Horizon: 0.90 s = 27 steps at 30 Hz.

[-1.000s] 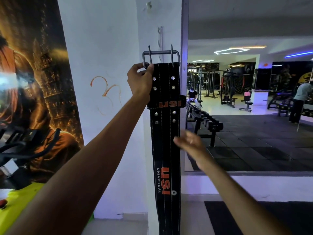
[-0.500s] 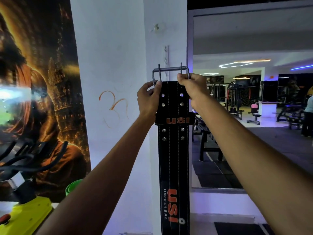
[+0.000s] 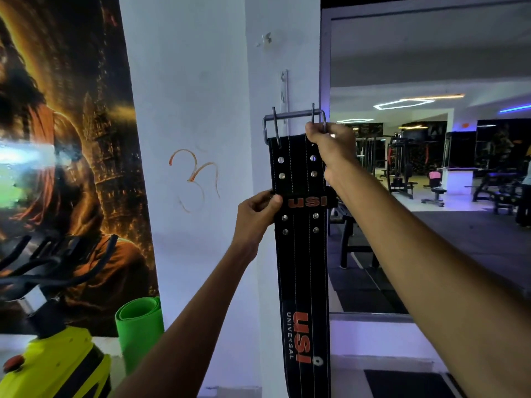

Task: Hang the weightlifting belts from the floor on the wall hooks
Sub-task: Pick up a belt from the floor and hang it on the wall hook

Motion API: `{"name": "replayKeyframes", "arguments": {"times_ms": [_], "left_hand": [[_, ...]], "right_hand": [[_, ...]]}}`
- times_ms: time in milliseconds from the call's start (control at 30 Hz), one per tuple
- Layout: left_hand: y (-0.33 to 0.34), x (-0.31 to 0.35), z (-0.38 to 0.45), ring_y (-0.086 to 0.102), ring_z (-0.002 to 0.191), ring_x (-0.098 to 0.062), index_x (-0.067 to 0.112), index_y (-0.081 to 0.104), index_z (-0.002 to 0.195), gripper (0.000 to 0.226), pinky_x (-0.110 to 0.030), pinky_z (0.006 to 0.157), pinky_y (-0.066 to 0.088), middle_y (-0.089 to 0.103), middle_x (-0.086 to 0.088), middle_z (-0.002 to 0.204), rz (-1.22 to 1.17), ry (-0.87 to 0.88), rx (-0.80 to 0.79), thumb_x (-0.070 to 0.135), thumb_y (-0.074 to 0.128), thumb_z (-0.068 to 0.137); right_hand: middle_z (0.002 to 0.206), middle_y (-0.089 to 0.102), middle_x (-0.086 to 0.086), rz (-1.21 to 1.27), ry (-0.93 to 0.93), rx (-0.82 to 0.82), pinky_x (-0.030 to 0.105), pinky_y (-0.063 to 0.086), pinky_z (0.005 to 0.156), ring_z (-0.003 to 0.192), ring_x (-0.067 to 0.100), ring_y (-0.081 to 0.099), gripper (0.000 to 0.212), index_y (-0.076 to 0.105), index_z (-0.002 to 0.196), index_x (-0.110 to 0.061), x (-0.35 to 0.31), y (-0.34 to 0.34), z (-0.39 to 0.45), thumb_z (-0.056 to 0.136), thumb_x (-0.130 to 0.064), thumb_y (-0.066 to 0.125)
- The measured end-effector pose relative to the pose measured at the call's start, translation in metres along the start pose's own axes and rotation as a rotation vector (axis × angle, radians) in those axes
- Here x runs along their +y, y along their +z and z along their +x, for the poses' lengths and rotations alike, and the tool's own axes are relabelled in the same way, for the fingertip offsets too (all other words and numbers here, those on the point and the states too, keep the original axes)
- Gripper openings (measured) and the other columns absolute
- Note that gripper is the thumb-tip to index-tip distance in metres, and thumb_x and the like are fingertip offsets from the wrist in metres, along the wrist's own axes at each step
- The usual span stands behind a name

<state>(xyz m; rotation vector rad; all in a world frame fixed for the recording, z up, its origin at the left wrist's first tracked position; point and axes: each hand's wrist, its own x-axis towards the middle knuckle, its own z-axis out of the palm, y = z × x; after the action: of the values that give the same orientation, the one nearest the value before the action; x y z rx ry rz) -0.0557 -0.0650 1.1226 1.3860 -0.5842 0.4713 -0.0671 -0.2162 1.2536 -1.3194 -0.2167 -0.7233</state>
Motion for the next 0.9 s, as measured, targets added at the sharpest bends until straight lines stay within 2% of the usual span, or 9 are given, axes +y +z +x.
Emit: {"name": "replayKeyframes", "arguments": {"times_ms": [133,267,333,400,467,567,667,767,900], "left_hand": [[0.003,-0.039,-0.03,0.076,0.084,-0.009,0.011,0.076,0.1,0.016,-0.022,0.077,0.061,0.081,0.006,0.086,0.085,-0.077,-0.071,0.0,0.072,0.088],[-0.001,-0.089,-0.057,0.075,0.092,-0.021,-0.001,0.073,0.105,0.02,-0.038,0.087,0.062,0.078,-0.019,0.104,0.2,-0.205,-0.153,-0.001,0.076,0.085],[-0.005,-0.111,-0.074,0.074,0.087,-0.016,-0.003,0.072,0.101,0.018,-0.038,0.085,0.062,0.078,-0.021,0.101,0.29,-0.248,-0.213,-0.003,0.075,0.083],[-0.006,-0.127,-0.089,0.076,0.085,-0.016,0.005,0.074,0.094,0.015,-0.042,0.086,0.063,0.079,-0.016,0.097,0.415,-0.253,-0.29,0.008,0.078,0.08],[-0.006,-0.129,-0.093,0.077,0.092,-0.023,0.01,0.075,0.096,0.026,-0.049,0.089,0.061,0.08,-0.012,0.098,0.474,-0.244,-0.349,0.024,0.082,0.075],[0.0,-0.106,-0.074,0.075,0.092,-0.017,0.007,0.075,0.103,0.032,-0.039,0.086,0.063,0.079,-0.013,0.103,0.329,-0.243,-0.266,0.025,0.083,0.079],[0.008,-0.071,-0.046,0.075,0.086,-0.004,0.01,0.073,0.104,0.016,-0.018,0.077,0.058,0.079,0.005,0.092,0.172,-0.177,-0.148,0.008,0.075,0.088],[0.009,-0.065,-0.041,0.076,0.085,-0.005,0.009,0.074,0.103,0.015,-0.017,0.076,0.058,0.08,0.009,0.086,0.09,-0.17,-0.093,0.002,0.071,0.09],[0.01,-0.103,-0.081,0.076,0.084,-0.008,0.006,0.075,0.104,0.018,-0.02,0.074,0.059,0.081,0.005,0.087,0.062,-0.256,-0.103,-0.003,0.07,0.089]], "right_hand": [[0.084,0.066,-0.001,-0.009,0.003,0.031,0.008,0.037,0.03,0.055,0.003,0.049,0.023,0.07,0.102,-0.003,-0.006,-0.007,0.002,0.088,-0.021,0.071],[0.093,0.066,0.003,-0.017,0.015,0.049,0.005,0.034,0.028,0.054,0.002,0.047,0.025,0.07,0.106,-0.002,-0.008,-0.013,0.003,0.089,-0.021,0.07],[0.101,0.07,0.005,-0.018,0.026,0.055,0.006,0.033,0.026,0.058,0.001,0.049,0.023,0.07,0.105,-0.005,-0.005,-0.016,0.004,0.089,-0.021,0.07],[0.109,0.072,0.006,-0.029,0.03,0.058,0.006,0.031,0.026,0.063,0.001,0.051,0.022,0.071,0.104,-0.007,-0.001,-0.018,0.005,0.088,-0.021,0.071],[0.112,0.071,0.008,-0.036,0.038,0.06,0.005,0.031,0.026,0.064,0.001,0.051,0.023,0.07,0.105,-0.006,0.004,-0.021,0.005,0.088,-0.021,0.071],[0.106,0.07,0.009,-0.042,0.044,0.048,0.007,0.035,0.028,0.058,0.002,0.05,0.021,0.07,0.103,-0.004,0.009,-0.023,0.006,0.088,-0.02,0.071],[0.089,0.066,0.0,-0.042,0.062,0.033,0.012,0.04,0.031,0.051,0.008,0.048,0.022,0.071,0.101,-0.007,0.012,-0.023,0.006,0.087,-0.025,0.073],[0.083,0.064,-0.004,-0.037,0.055,0.011,0.011,0.041,0.032,0.051,0.006,0.048,0.015,0.07,0.095,-0.014,0.008,-0.021,0.005,0.087,-0.026,0.073],[0.077,0.065,-0.006,-0.008,0.045,0.006,0.018,0.045,0.039,0.052,0.008,0.05,0.019,0.072,0.096,-0.01,0.005,-0.019,0.006,0.085,-0.026,0.074]]}}
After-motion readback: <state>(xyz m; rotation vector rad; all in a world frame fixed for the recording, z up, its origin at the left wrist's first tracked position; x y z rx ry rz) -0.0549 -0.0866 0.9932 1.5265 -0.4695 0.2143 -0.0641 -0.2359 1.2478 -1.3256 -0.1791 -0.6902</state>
